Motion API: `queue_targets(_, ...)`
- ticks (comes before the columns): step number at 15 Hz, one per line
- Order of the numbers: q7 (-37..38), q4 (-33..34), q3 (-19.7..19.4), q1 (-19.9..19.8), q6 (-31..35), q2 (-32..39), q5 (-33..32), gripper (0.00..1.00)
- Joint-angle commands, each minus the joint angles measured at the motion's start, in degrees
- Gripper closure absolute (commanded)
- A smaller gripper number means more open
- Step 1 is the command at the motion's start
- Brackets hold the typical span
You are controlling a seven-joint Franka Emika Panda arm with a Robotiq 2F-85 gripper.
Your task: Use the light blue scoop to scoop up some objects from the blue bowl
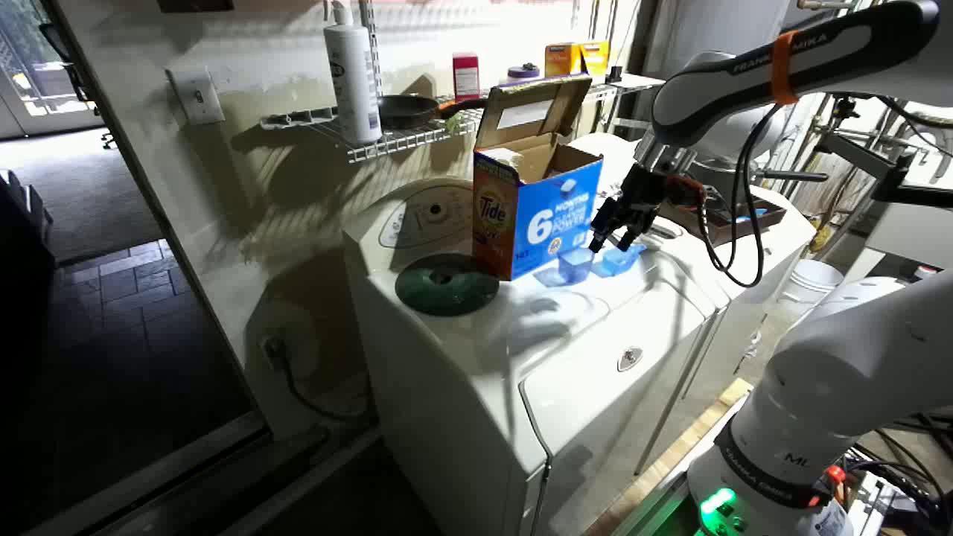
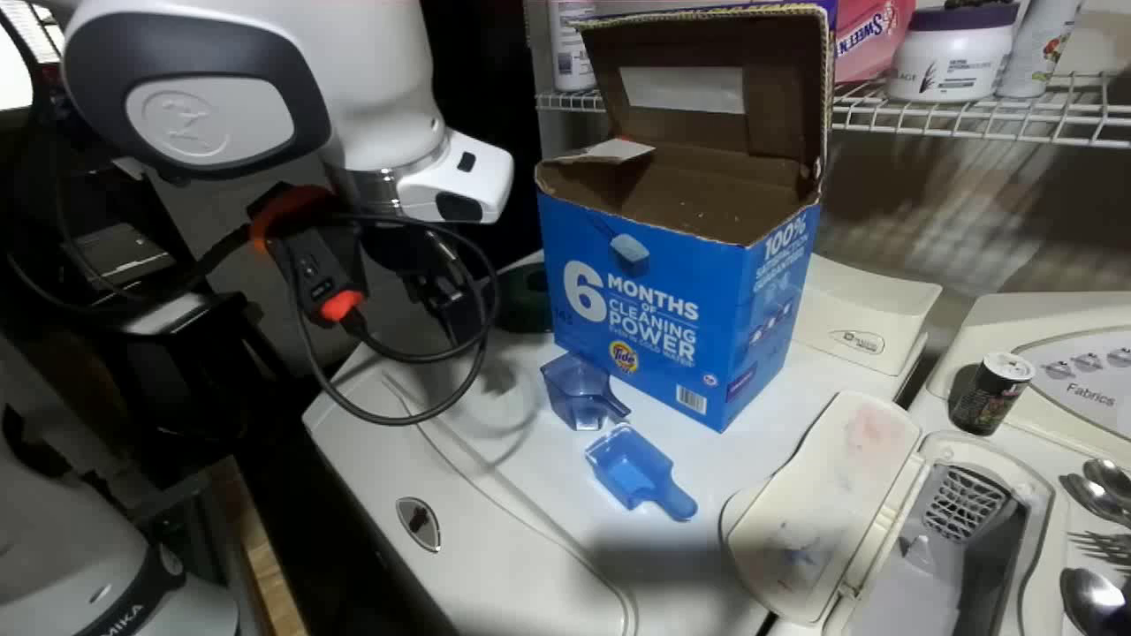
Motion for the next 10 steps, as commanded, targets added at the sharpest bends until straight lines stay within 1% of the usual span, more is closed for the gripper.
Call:
queue_targets(1,-0.8,0.1,1.4,-1.5,-0.3,0.3,1.0,0.00)
queue_targets(6,-0.8,0.1,1.4,-1.5,-0.3,0.3,1.0,0.00)
queue_targets(7,2.7,0.3,2.4,-2.9,2.7,2.6,0.4,0.00)
queue_targets(10,9.6,0.3,4.5,-6.7,8.4,4.8,-1.2,0.00)
